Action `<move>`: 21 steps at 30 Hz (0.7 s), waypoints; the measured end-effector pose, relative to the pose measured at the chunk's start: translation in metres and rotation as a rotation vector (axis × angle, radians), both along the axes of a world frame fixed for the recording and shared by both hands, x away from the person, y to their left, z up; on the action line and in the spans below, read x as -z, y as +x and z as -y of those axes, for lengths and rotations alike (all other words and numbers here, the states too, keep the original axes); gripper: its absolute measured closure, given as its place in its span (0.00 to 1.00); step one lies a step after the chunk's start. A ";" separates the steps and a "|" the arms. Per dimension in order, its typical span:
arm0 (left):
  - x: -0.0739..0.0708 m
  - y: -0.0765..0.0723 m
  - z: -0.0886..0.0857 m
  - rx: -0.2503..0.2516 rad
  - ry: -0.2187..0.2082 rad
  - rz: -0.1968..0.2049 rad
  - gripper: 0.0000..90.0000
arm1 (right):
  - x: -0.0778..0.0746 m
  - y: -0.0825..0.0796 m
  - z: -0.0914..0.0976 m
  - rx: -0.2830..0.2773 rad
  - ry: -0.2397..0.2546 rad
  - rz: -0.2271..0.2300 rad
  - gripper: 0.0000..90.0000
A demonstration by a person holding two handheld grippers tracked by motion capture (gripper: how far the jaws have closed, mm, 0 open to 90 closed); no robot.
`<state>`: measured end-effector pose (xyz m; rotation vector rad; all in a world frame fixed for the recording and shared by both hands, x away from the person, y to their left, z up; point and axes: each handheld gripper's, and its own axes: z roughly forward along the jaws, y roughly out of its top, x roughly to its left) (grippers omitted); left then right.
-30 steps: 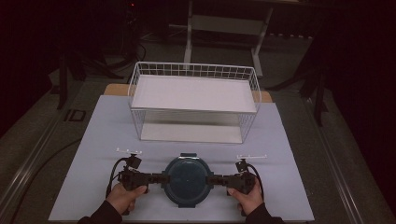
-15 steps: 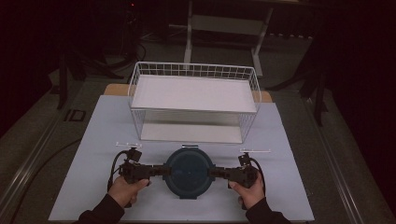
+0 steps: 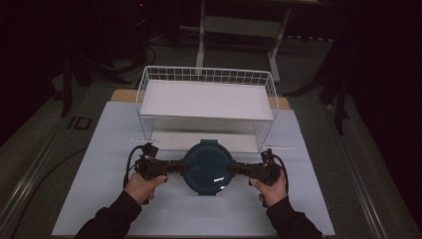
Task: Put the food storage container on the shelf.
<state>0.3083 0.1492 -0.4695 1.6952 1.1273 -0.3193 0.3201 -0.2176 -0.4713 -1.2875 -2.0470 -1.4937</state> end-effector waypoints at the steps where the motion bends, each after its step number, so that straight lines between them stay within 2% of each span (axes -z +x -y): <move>1: 0.000 0.003 0.001 -0.002 0.002 0.007 0.64 | -0.001 0.006 0.001 0.002 -0.004 0.008 0.62; 7: 0.003 0.020 0.005 -0.002 0.001 0.031 0.64 | 0.000 0.019 0.004 0.010 -0.010 0.026 0.62; 11: 0.003 0.033 0.006 0.004 0.021 0.070 0.63 | 0.005 0.033 0.005 0.012 -0.007 0.043 0.62; 16: 0.009 0.047 0.005 -0.010 0.017 0.096 0.63 | 0.009 0.044 0.005 0.030 0.006 0.056 0.62; 18: 0.012 0.052 0.005 -0.016 0.016 0.109 0.63 | 0.010 0.046 0.004 0.033 -0.003 0.055 0.62; 21: 0.016 0.059 0.005 -0.034 0.012 0.127 0.63 | 0.016 0.058 0.002 0.047 -0.002 0.067 0.62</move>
